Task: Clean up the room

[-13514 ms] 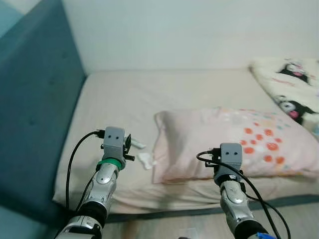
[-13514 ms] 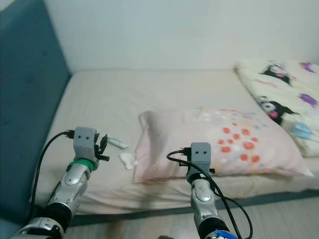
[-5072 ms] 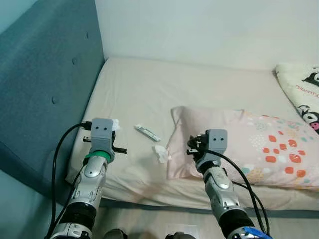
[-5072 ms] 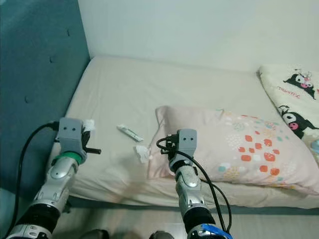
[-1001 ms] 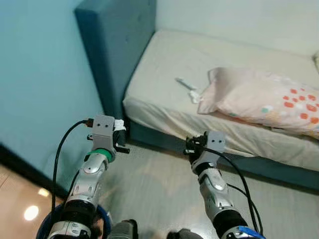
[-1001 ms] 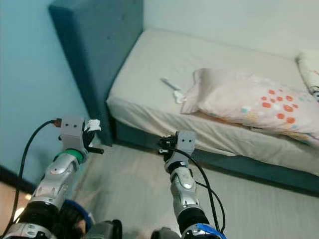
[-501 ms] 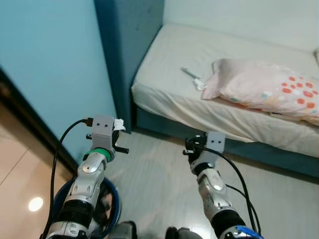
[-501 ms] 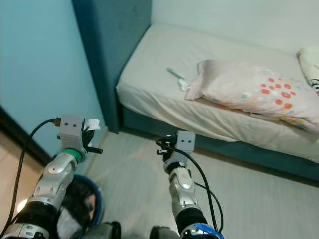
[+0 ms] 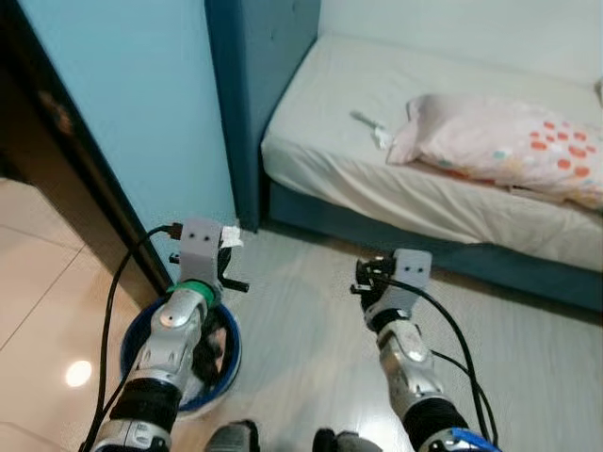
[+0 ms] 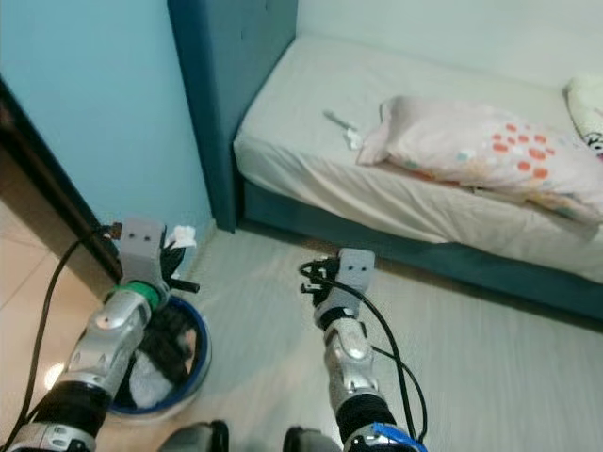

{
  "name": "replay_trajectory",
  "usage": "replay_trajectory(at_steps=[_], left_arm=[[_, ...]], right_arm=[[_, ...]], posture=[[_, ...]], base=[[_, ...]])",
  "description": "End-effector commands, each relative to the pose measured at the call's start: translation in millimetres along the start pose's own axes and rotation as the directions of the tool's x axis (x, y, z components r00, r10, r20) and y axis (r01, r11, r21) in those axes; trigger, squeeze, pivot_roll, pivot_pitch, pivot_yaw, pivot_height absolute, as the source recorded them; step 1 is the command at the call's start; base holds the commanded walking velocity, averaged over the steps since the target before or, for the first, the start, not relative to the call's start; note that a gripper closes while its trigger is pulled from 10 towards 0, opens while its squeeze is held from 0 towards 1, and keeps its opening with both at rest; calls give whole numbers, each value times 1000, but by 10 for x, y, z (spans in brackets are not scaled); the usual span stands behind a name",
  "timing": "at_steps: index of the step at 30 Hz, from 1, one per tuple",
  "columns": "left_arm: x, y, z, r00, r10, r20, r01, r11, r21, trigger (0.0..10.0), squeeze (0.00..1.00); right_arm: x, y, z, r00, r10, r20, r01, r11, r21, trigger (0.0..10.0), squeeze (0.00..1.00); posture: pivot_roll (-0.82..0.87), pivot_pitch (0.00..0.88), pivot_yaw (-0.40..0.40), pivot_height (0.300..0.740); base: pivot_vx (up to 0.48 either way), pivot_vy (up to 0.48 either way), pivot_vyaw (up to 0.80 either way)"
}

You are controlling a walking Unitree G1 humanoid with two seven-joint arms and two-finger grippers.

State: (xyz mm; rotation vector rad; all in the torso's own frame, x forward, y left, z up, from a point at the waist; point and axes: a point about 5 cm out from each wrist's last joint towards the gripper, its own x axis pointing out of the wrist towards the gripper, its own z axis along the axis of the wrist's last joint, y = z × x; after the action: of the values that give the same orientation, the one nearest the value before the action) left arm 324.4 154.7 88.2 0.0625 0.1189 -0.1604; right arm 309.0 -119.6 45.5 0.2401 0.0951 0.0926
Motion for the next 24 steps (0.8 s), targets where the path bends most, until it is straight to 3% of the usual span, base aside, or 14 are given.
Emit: replay_trajectory(at_steps=[1, 7, 24], left_arm=[[-24, -16, -60, 1000, -4, -22, 4, 1000, -7, 10000, 0], [-27, -29, -62, 999, -22, -28, 24, 998, 56, 10000, 0], [-15, -61, -91, 999, -19, -49, 20, 999, 30, 10000, 0]], right_arm=[[-25, -47, -32, 1000, -15, -11, 15, 1000, 1, 10000, 0], [-24, -37, -33, 1000, -14, -10, 14, 1000, 3, 10000, 0], [-31, -60, -29, 1000, -13, -10, 13, 1000, -7, 10000, 0]], posture=[[149, 49, 42, 740], [150, 48, 41, 740], [139, 59, 43, 740]], base=[[-270, 0, 0], [0, 0, 0], [0, 0, 0]])
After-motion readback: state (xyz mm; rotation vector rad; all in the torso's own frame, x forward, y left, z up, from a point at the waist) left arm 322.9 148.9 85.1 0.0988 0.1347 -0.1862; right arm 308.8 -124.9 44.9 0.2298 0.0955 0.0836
